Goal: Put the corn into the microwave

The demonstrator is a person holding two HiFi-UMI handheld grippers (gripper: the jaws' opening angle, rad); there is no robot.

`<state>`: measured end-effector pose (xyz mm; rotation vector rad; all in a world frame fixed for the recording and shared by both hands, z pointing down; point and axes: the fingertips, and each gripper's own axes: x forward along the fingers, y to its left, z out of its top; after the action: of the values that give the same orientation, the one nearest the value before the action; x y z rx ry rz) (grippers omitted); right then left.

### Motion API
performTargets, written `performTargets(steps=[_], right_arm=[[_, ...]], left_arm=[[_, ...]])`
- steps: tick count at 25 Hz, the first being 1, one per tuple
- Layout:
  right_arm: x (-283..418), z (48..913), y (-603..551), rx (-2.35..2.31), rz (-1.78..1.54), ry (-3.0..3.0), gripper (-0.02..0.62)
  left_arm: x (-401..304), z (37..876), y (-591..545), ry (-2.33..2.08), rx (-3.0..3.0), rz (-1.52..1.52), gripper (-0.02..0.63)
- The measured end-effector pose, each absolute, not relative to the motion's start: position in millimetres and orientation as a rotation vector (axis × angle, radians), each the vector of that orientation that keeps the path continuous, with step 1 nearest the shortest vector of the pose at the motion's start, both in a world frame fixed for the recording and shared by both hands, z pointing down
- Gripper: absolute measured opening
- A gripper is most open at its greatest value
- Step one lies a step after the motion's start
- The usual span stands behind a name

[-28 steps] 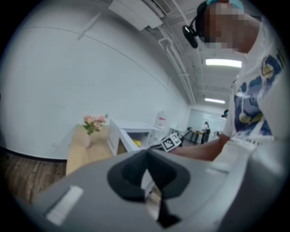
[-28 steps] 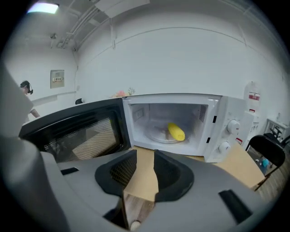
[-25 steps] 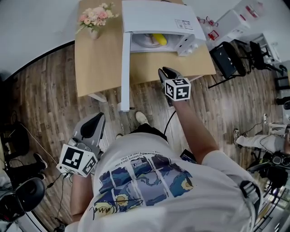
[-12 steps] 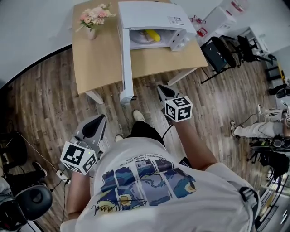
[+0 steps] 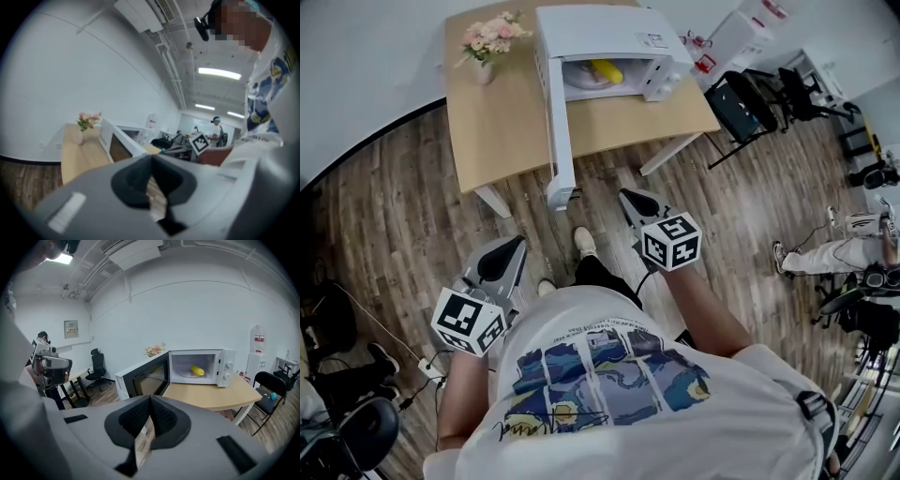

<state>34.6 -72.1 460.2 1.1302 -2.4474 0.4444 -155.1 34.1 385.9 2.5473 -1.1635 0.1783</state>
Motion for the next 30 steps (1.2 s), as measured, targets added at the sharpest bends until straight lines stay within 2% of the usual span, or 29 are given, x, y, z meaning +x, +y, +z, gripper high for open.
performTargets(steps=[30], right_arm=[[4.6, 443.3, -39.7, 1.055, 0.392, -2.494, 0.009]], left_arm=[[-172.5, 393.1, 67.9, -1.186, 2.536, 0.183, 0.008]])
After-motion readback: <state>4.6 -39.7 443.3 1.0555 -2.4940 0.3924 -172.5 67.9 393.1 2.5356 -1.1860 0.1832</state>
